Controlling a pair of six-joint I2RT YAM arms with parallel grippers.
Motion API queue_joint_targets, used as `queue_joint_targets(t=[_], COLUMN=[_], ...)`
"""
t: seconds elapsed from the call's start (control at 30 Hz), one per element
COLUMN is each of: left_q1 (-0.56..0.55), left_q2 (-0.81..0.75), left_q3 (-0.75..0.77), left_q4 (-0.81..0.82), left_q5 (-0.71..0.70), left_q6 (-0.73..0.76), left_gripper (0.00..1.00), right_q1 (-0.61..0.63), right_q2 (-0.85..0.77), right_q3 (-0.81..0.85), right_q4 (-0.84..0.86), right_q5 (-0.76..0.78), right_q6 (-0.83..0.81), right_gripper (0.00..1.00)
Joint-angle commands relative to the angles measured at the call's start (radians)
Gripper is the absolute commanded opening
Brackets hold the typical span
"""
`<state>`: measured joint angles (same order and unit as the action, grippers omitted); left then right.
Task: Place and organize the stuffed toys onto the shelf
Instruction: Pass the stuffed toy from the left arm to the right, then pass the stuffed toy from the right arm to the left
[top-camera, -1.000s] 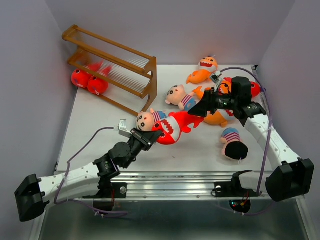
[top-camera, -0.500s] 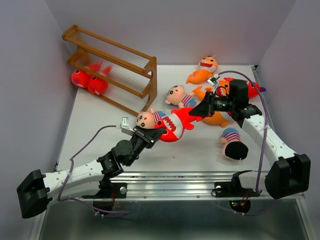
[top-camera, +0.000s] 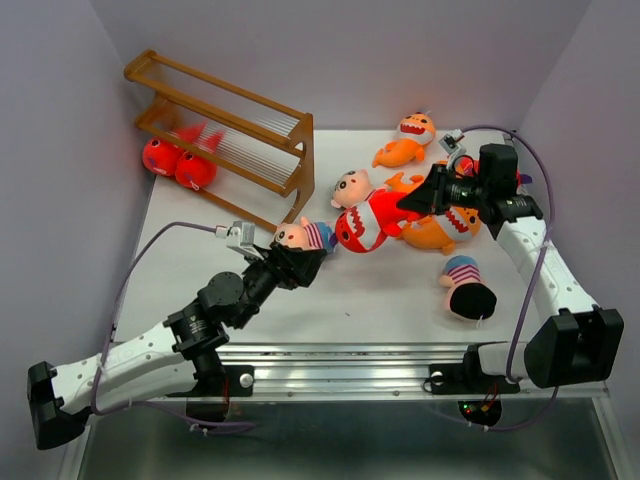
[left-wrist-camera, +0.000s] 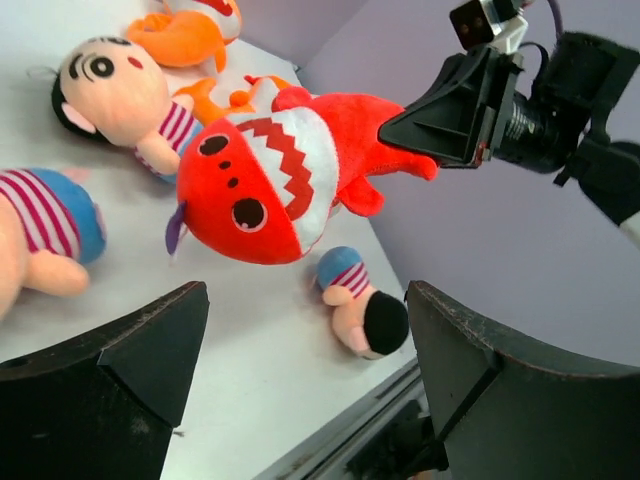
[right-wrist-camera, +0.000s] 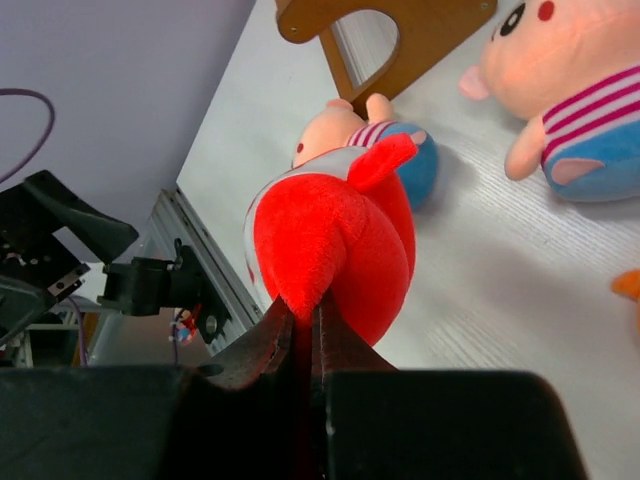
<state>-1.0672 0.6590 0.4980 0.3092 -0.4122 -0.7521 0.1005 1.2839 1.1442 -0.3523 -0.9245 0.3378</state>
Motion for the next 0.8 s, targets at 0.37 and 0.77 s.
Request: queue_joint_targets(t=[0.37, 0.77], left_q1=[-0.007, -0.007], left_q2=[0.206, 0.381], left_q3=[0.043, 0.040], left_q4=[0.109, 0.267], left_q5=[0.210, 0.213], left_q6=[0.536, 0.764], left_gripper=[0.91, 0.92], right_q1=[-0.001, -0.001], right_q2=[0.028, 0.023], right_q3=[0.086, 0.095], right_q4=[-0.105, -0.105], right_q5=[-0.036, -0.109], right_q6=[-0.006, 0.023], right_gripper=[0.01, 0.01])
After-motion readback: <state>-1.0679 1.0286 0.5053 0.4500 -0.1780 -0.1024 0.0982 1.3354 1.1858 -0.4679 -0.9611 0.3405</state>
